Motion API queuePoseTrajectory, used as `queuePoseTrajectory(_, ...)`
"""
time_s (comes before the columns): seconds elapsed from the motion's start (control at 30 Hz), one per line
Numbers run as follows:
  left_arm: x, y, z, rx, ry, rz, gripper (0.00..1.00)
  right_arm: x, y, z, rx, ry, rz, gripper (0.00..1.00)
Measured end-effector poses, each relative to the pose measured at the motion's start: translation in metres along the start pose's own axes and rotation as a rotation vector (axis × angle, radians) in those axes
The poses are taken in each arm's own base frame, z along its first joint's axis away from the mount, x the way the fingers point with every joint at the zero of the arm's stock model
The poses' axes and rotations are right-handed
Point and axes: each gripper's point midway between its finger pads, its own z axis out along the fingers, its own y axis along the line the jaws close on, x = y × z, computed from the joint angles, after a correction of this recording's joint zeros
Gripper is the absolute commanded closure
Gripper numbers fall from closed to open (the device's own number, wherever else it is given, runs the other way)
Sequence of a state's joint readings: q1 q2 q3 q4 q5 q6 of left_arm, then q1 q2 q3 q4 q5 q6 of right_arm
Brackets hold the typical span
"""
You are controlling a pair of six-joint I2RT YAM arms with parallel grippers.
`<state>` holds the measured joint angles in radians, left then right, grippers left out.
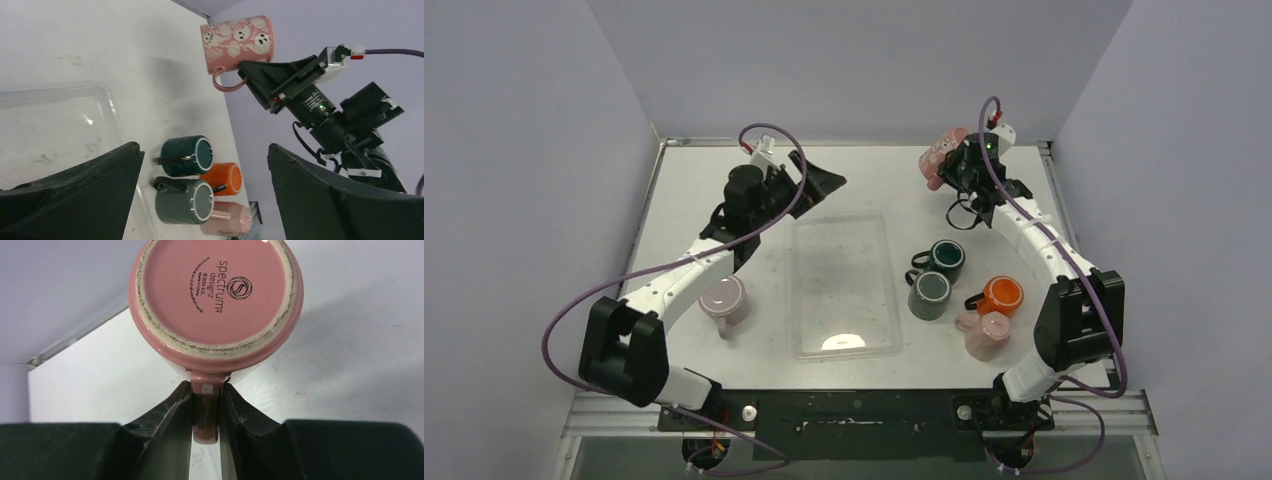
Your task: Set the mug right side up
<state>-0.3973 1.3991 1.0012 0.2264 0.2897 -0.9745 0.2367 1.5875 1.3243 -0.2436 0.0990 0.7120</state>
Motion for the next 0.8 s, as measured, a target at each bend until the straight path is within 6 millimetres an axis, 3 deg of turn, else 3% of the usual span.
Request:
queuePoseTrajectory(0.2, 0.023, -0.021, 0.035, 0.084, 0.074, -0.150, 0.03, 0.004, 0.022, 0.004, -0.105, -0.003, 0.142, 0.95)
queuePoseTrajectory(0.4, 0.043, -0.036, 0.055, 0.117, 0.134, -0.286, 0.01, 0.023, 0.035, 0.006, -0.189, 0.045, 0.283, 0.95)
queuePoseTrajectory(0.57, 0.042, -0.053, 0.067, 0.138, 0.149, -0.345, 0.00, 0.033, 0.052, 0.003, -0.270, 0.081, 0.405, 0.95)
queuePoseTrajectory(0.73, 0.039, -0.053, 0.071, 0.118, 0.139, -0.387, 0.00, 0.030, 0.073, -0.003, -0.364, 0.087, 0.501, 0.95)
queuePoseTrajectory(0.8, 0.039, -0.052, 0.074, 0.104, 0.139, -0.402, 0.05, 0.025, 0.080, -0.006, -0.403, 0.081, 0.531, 0.95)
